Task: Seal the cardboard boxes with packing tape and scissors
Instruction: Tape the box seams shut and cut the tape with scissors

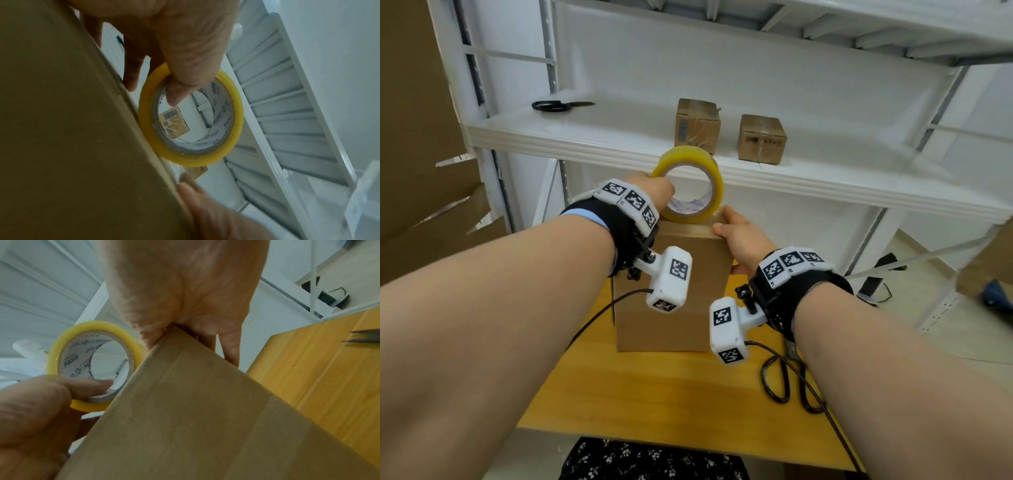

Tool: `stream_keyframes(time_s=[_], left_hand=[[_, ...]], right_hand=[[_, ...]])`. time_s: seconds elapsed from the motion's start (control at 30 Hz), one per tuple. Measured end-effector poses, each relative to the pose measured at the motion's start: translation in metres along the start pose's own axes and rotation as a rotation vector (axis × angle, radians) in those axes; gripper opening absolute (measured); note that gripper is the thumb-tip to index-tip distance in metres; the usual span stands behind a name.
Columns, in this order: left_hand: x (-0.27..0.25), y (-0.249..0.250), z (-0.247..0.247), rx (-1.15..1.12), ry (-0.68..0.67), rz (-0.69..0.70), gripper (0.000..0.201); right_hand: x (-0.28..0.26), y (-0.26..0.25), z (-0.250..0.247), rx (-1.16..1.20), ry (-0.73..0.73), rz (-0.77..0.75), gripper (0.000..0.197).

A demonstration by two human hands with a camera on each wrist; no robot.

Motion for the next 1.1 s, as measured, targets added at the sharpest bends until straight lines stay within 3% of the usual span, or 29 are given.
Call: stream_keyframes(time_s=[0.07, 0.13, 0.27, 0.33, 0.43, 0.57, 0.67, 0.83, 1.1], left_hand=[[0.0, -0.005, 0.002, 0.001, 0.022, 0.051, 0.024], [-0.003, -0.006, 0.006, 0.007, 0.008, 0.088, 0.031], [-0.003, -0.008, 0.008, 0.102, 0.009, 0.096, 0.043], [-0.003, -0.008, 0.008, 0.118, 0.005, 0.094, 0.041], [-0.002, -0.008, 0.009, 0.138, -0.008, 0.077, 0.039], [-0.003, -0.001, 0.015, 0.248, -0.033, 0.078, 0.044], [0.002, 0.0, 0.015, 0.267, -0.037, 0.078, 0.037], [0.007, -0.006, 0.008, 0.197, -0.037, 0.087, 0.027], [0.005, -0.028, -0.011, -0.024, 0.082, 0.125, 0.02]], right_hand=[[-0.003, -0.002, -0.003, -0.085, 0.035, -0.008, 0.068], [-0.012, -0.011, -0.01, -0.356, 0.124, -0.058, 0.067], [-0.025, -0.037, -0.007, -0.755, 0.205, -0.183, 0.037], [-0.021, -0.038, 0.001, -0.853, 0.193, -0.16, 0.03], [-0.015, -0.034, 0.005, -0.979, 0.222, -0.104, 0.037], [-0.02, -0.037, 0.003, -1.045, 0.229, -0.067, 0.039], [-0.02, -0.036, 0.003, -1.05, 0.226, -0.062, 0.038], [-0.021, -0.029, 0.003, -1.057, 0.228, -0.078, 0.035], [-0.019, -0.033, 0.008, -1.09, 0.172, -0.097, 0.037]])
Point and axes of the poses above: each hand's wrist, its own x-axis towards the middle knuckle, its own z-axis out of the palm, y = z × x, the point moved 5 cm from there along x, towards the middle knuckle, and after that the axes turned 9 degrees about -y, right-handed, at the moved point
